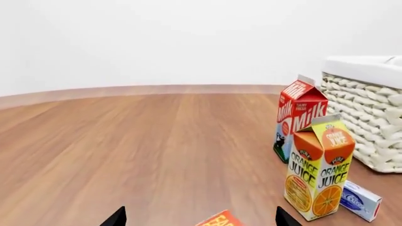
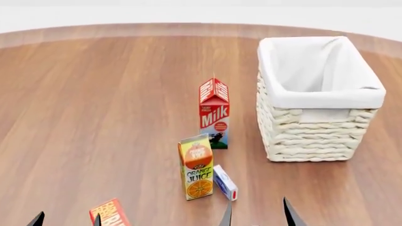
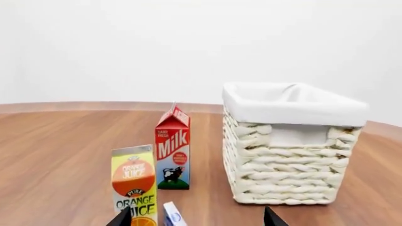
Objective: Pick up the orange juice, and put it in the basket.
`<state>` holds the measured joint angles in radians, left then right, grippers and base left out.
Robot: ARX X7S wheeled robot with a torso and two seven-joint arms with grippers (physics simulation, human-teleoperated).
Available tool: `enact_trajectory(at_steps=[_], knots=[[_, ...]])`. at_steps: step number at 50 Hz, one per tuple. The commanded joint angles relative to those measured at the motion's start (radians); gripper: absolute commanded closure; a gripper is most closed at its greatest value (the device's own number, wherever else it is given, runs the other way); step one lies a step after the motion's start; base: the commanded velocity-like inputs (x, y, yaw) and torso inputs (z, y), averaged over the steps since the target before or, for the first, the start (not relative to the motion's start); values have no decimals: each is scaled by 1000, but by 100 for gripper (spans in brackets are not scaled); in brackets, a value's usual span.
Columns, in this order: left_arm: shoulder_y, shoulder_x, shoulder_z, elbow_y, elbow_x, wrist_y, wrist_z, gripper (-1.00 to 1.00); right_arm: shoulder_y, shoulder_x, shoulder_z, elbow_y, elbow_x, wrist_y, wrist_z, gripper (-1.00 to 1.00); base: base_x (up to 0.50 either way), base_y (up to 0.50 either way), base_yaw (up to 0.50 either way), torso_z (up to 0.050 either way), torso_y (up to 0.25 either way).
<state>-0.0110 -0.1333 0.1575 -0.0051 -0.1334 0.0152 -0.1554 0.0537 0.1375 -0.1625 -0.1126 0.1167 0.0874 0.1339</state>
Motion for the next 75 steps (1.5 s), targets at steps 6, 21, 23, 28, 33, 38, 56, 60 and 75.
enact_trajectory(at_steps=[6, 21, 23, 28, 33, 38, 56, 60, 75], knots=[[-2, -11, 13, -1, -11, 3, -12, -100, 4, 7, -14, 18, 13, -16, 10, -100, 275, 0, 0, 0, 0], [-3, -19, 23, -1, -19, 5, -22, -100, 9, 15, -26, 7, 24, -9, 20, -100, 276, 0, 0, 0, 1], [-3, -20, 25, -2, -20, 5, -24, -100, 10, 17, -25, 4, 28, -6, 21, -100, 279, 0, 0, 0, 0], [-4, -23, 28, -2, -23, 6, -27, -100, 9, 21, -27, -1, 32, -4, 24, -100, 279, 0, 0, 0, 0], [-5, -26, 31, -2, -26, 6, -30, -100, 9, 24, -30, 2, 34, -8, 28, -100, 277, 0, 0, 0, 0], [-5, -28, 34, -2, -28, 7, -33, -100, 10, 26, -34, -3, 38, -5, 31, -100, 273, 0, 0, 0, 0], [-7, -37, 45, -3, -37, 10, -43, -100, 16, 32, -43, 6, 45, -14, 43, -100, 275, 0, 0, 0, 0], [-7, -38, 47, -3, -39, 10, -45, -100, 16, 34, -45, 10, 44, -18, 47, -100, 255, 0, 0, 0, 0], [-9, -45, 56, -4, -45, 12, -53, -100, -34, 72, -80, -192, 66, 121, 54, -100, 15, 0, 0, 0, 1]])
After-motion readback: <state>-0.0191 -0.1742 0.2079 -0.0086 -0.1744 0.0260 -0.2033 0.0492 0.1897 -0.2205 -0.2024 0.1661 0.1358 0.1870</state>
